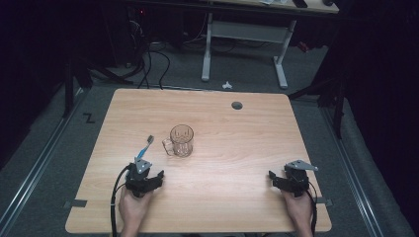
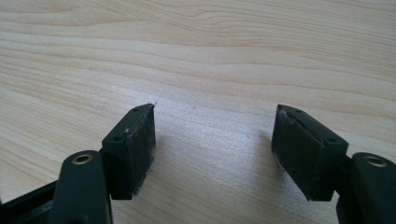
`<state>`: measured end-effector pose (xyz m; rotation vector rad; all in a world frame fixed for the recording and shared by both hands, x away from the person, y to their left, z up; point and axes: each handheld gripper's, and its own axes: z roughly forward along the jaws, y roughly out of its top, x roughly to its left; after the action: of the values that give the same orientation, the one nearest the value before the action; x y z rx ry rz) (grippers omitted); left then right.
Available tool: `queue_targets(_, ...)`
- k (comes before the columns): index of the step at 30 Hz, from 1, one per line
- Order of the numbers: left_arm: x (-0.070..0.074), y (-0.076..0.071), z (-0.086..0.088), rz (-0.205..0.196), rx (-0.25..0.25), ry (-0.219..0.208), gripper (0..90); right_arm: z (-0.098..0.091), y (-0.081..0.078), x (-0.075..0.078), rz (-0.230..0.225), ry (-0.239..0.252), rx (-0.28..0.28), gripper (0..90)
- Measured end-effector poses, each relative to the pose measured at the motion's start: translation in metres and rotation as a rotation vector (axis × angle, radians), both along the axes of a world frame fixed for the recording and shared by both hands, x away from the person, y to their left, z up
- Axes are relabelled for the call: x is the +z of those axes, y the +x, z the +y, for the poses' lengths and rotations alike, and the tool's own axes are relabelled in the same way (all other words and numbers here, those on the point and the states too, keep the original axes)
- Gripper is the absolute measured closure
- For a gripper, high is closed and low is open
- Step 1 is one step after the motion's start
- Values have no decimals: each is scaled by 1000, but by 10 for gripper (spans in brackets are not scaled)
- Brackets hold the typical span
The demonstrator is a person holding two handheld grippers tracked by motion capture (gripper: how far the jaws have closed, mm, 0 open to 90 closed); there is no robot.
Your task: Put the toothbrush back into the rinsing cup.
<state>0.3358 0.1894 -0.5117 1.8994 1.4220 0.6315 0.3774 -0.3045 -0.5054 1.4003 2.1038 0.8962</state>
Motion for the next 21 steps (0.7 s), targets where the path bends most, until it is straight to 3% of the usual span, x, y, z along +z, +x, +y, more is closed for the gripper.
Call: queue_targets(21, 0, 0, -1, 3, -6, 0, 311, 0, 0, 0, 2, 3, 1, 307)
